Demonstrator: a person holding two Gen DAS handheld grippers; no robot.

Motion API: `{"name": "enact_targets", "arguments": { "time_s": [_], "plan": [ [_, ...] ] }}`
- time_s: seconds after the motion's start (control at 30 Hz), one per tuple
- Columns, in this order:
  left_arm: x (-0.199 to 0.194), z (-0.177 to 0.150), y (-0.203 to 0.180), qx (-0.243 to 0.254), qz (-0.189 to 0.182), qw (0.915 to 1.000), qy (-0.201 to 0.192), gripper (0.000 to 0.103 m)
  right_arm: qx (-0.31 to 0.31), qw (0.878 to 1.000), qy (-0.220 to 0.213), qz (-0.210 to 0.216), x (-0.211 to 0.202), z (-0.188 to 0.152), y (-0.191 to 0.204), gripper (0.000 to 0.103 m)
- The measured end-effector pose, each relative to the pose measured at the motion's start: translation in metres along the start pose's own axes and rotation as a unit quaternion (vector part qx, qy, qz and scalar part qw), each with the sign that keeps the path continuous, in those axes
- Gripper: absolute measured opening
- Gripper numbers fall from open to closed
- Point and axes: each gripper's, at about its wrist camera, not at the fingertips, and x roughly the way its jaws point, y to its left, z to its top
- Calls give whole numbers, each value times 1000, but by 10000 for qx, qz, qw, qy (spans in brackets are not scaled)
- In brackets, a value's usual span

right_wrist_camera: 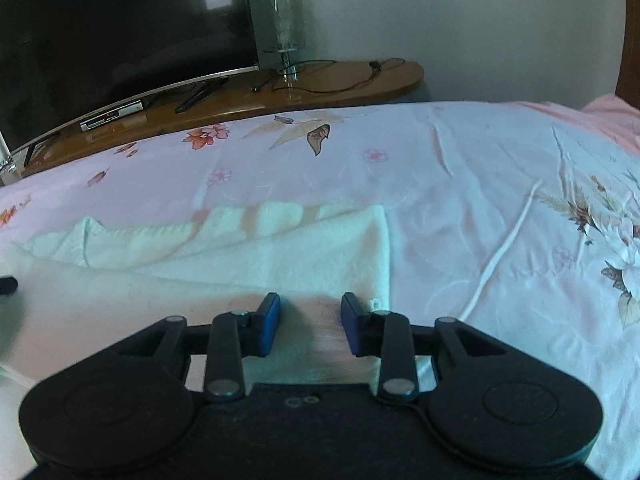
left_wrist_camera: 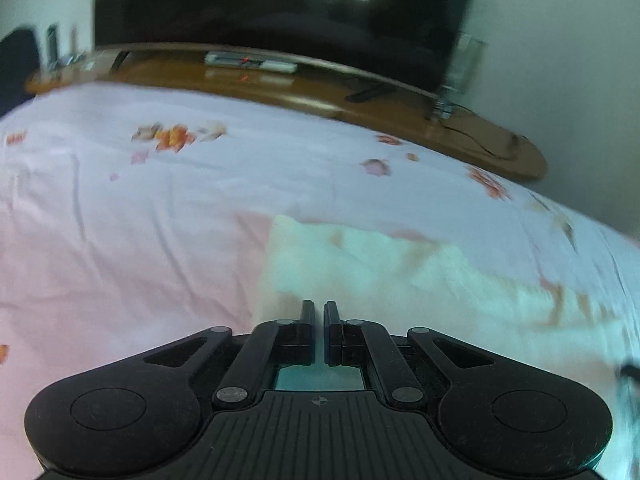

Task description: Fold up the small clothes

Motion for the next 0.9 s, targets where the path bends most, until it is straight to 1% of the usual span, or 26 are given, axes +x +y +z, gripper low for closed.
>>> {"name": "enact_targets", "arguments": {
  "time_s": [0.07, 0.1, 0.13, 0.2, 0.23, 0.27, 0.33, 0.4, 0.43, 0.47, 0.5, 0.53, 0.57, 0.6, 0.63, 0.7, 0.77, 0.8, 0.83, 0.87, 0.9],
  "plan": [
    [-14, -12, -2, 131, -76, 9999, -10, 2, -113, 9997, -157, 175, -20, -5, 5, 38],
    [-18, -19, -2, 157, -73, 9998, 27, 2, -178, 9995, -168, 211, -25, -9, 8, 40],
    [-20, -25, -1, 173, -51, 9998, 45, 2, -233, 9993, -124, 249, -28, -13, 11, 40],
    [-23, -37, -1, 319, 9, 9995, -78, 2, -391, 9991, -21, 188, -27, -23, 14, 40],
    [-25, -37, -2, 366, 40, 9993, -97, 2, -474, 9988, 105, 98, -22, -28, 14, 40],
    [-27, -34, -2, 339, 59, 9994, -60, 2, -497, 9986, 136, 96, -19, -32, 12, 40],
    [-30, -23, -1, 345, 90, 9992, -176, 2, -382, 9991, 99, 151, -24, -30, 10, 41],
    [-27, -12, 3, 263, 337, 9986, -321, 2, -279, 9991, 22, 325, -29, -27, 10, 42],
    [-24, -7, 8, 115, 374, 9987, -329, 10, -257, 9991, 9, 325, -29, -25, 10, 42],
    [-21, -2, 12, -16, 368, 9987, -347, 23, -235, 9991, 1, 340, -29, -23, 9, 42],
    [-17, 2, 15, -80, 344, 9987, -354, 74, -190, 9991, -17, 366, -28, -22, 8, 42],
    [-15, 5, 16, -97, 407, 9984, -387, 102, -159, 9992, -27, 373, -27, -21, 8, 42],
    [-16, 6, 17, -74, 438, 9974, -569, 103, -140, 9992, -28, 376, -26, -21, 7, 42],
    [-16, 7, 16, 26, 321, 9973, -655, 103, -130, 9991, -32, 398, -25, -20, 8, 42],
    [-14, 8, 14, 135, 215, 9978, -617, 103, -124, 9990, -36, 421, -24, -21, 8, 42],
    [-5, 12, 14, 243, 42, 9990, -369, 102, -94, 9990, -41, 427, -21, -20, 8, 42],
    [7, 14, 20, -69, -230, 9996, -117, 79, -59, 9990, -48, 438, -19, -20, 9, 42],
    [15, 16, 26, -303, -410, 9986, 103, 56, -51, 9990, -40, 435, -18, -18, 9, 42],
    [22, 15, 31, -517, -472, 9973, 237, 50, -27, 9990, -50, 451, -17, -17, 10, 42],
    [24, 14, 35, -644, -471, 9967, 155, 45, 2, 9989, -64, 467, -16, -16, 10, 42],
    [26, 14, 36, -667, -471, 9966, 145, 37, 24, 9989, -73, 472, -14, -14, 10, 42]
  ]
}}
